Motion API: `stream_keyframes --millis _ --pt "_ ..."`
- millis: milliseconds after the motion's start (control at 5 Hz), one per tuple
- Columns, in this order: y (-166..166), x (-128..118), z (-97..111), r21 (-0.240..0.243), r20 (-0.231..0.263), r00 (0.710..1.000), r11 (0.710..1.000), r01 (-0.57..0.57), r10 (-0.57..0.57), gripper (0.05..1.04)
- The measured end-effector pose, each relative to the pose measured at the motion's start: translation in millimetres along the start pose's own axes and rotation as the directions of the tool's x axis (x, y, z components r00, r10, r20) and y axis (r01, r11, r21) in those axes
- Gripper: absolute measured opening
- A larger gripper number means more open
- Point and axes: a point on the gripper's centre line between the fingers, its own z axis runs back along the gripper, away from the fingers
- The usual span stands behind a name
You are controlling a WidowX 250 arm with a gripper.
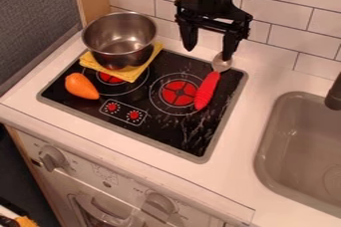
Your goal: Get the silver pot and place it at the bottom right side of the stove
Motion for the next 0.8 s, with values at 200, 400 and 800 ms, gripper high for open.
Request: stream_keyframes --millis 200,400,800 --pt "1 -4 -12 0.002 -0.037 0.999 1.0 -0.006 0.006 1.001" --pt "15 -3 -9 0.038 -0.052 0.998 0.999 -0.019 0.021 1.001" --pt "63 3 10 0.09 -0.021 0.995 0.992 -0.093 0.096 1.001"
